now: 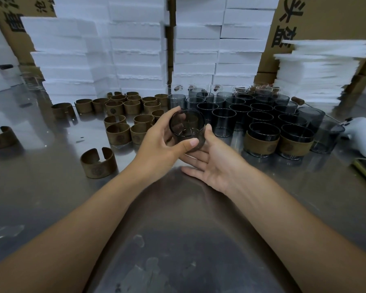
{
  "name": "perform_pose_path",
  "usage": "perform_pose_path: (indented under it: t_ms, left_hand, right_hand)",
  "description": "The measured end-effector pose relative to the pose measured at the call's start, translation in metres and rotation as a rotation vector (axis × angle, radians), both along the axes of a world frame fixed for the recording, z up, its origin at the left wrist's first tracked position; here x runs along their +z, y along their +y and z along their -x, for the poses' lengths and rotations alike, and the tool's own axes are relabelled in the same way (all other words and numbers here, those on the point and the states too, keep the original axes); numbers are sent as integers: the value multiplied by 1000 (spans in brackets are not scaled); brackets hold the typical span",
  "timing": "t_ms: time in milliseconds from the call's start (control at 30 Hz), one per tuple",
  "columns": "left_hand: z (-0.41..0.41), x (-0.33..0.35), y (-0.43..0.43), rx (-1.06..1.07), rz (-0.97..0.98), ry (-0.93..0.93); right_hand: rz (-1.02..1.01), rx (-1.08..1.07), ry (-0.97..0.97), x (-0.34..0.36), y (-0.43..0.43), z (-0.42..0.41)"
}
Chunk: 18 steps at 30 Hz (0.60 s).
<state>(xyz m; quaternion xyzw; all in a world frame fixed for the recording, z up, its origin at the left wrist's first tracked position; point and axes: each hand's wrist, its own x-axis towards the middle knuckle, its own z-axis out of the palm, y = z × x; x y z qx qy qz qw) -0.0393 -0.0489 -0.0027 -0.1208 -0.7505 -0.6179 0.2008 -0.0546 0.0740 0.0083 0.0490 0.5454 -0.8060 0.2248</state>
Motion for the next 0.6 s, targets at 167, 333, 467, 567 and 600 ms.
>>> perform_pose_path:
  t_ms: [167,333,467,567,600]
  left_hand:
    - [4,-5,-2,-10,64,6]
    - [4,-6,-1,-9,61,5]
    - [2,-2,0,22,45,18]
    - [0,0,-3,-6,-137,-81]
    - [1,0,-4,-18,-203,-131]
  right_hand:
    - [-1,-162,22,0,0,2]
    - [64,-220,52,3,-1,0]
    - [38,-190,96,3,-2,-1]
    - [-103,-157,221,2,-2,1]
    - [-181,-148,295,2,-1,2]
